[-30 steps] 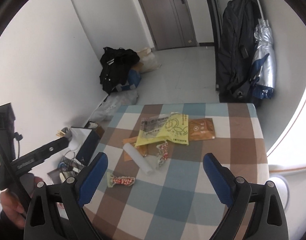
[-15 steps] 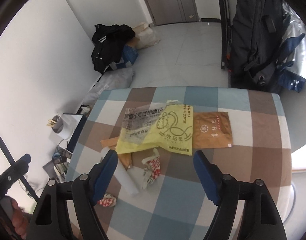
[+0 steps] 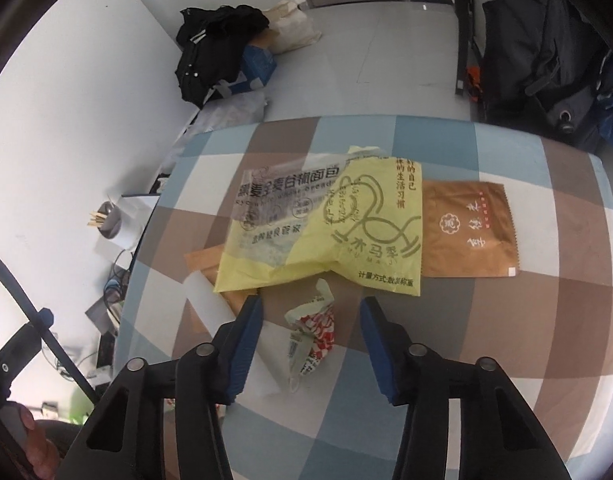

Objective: Collect trash
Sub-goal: 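Grasp the small white-red wrapper with the right gripper, then grasp the red-white candy wrapper with the left gripper while the right gripper holds its wrapper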

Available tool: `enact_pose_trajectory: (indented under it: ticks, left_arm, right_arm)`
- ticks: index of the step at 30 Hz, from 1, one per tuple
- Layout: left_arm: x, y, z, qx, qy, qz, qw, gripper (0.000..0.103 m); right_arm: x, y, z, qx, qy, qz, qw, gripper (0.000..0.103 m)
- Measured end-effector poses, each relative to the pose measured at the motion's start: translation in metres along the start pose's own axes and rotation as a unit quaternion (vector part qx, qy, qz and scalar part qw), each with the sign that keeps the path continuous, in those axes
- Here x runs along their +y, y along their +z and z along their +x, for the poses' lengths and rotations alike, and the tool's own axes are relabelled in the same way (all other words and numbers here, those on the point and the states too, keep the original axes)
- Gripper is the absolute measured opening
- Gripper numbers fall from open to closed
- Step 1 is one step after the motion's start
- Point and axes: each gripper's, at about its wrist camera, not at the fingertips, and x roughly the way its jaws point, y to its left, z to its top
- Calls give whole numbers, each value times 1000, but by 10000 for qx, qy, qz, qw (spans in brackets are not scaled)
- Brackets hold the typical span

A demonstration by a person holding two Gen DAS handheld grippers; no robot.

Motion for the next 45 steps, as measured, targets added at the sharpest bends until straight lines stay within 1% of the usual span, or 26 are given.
enact_pose_trajectory:
  ticks: [2, 3, 5, 10, 16, 21, 25, 29, 33, 38, 42, 45]
  left_arm:
    - [1, -1, 0, 30, -3, -29, 10000, 92]
    - [1, -1, 1, 37, 8, -40, 10000, 92]
    - [1, -2, 1, 50, 21, -58, 10000, 92]
    - [-2, -5, 8, 178, 88, -8, 9998, 92]
    - [-3, -8, 15, 368, 65, 12, 9993, 92]
    - [-12, -17, 31, 774, -64, 92, 9969, 92]
    - [-24, -26, 43, 969, 0, 182, 9951, 92]
    - [-35, -33, 55, 1168, 26, 240, 9929, 92]
    - [-47, -39, 63, 1230, 169, 481, 9911, 92]
    - [-60, -52, 71, 1311, 356, 882, 9868, 92]
    - [-68, -57, 71, 1182, 592, 1244, 9834, 92]
    - [-71, -59, 72, 1093, 686, 1352, 9824, 92]
  right_arm:
    - [-4, 0, 1, -5, -25, 103, 9999, 35]
    - [-6, 0, 2, 32, -23, 183, 9998, 34]
    - [-7, -1, 4, 119, 47, 270, 9996, 23]
    - [0, -2, -1, 85, 130, 99, 9998, 23]
    - [0, -6, -18, -35, 220, -64, 9997, 23]
    - [-10, -12, -43, -220, 289, -216, 9991, 22]
    - [-25, -17, -59, -329, 188, -352, 9987, 23]
    - [-44, -21, -69, -327, 105, -173, 9993, 23]
    - [-55, -22, -77, -388, 139, -115, 9991, 23]
    - [-64, -25, -85, -445, 192, -111, 9988, 23]
    - [-70, -27, -91, -494, 232, -68, 9985, 23]
    - [-76, -29, -98, -547, 263, -18, 9982, 23]
